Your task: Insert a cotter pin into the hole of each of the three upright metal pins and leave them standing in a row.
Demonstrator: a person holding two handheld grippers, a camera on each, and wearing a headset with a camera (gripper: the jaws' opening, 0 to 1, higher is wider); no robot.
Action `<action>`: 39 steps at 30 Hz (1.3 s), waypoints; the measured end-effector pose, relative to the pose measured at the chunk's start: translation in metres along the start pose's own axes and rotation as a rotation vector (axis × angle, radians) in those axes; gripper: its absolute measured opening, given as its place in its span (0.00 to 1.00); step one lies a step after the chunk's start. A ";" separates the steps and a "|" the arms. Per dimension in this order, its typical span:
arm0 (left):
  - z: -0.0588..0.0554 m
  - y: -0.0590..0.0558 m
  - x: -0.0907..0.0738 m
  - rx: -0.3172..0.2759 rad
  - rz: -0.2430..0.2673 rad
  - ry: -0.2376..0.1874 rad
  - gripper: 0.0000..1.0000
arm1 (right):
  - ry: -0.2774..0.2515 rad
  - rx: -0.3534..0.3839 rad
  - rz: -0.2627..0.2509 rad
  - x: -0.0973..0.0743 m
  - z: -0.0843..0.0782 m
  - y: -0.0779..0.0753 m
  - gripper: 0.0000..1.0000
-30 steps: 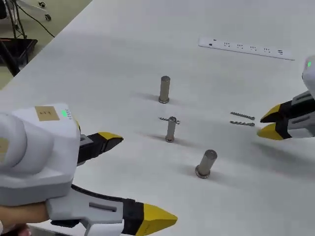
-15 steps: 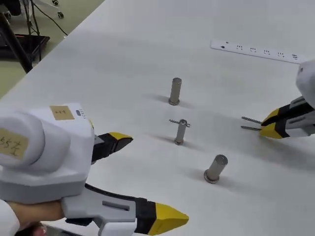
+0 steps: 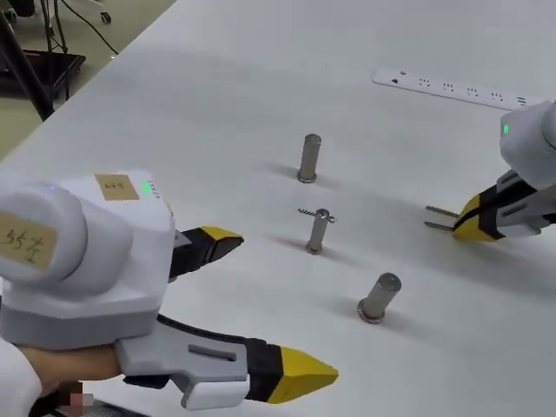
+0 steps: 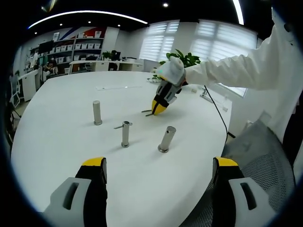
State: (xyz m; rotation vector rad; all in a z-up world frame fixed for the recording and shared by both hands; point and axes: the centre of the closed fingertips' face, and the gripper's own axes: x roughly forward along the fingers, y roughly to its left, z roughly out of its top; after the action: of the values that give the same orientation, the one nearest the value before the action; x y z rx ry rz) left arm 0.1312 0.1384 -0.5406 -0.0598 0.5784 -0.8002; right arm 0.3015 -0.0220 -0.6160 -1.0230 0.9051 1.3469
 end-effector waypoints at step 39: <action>0.002 -0.004 -0.006 -0.015 -0.009 -0.001 0.88 | 0.152 -0.050 -0.005 -0.004 -0.003 0.001 0.00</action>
State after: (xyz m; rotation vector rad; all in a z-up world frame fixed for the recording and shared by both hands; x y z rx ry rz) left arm 0.1266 0.1397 -0.5348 -0.0763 0.5838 -0.8050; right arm 0.3003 -0.0264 -0.6133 -1.1778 0.9855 1.3062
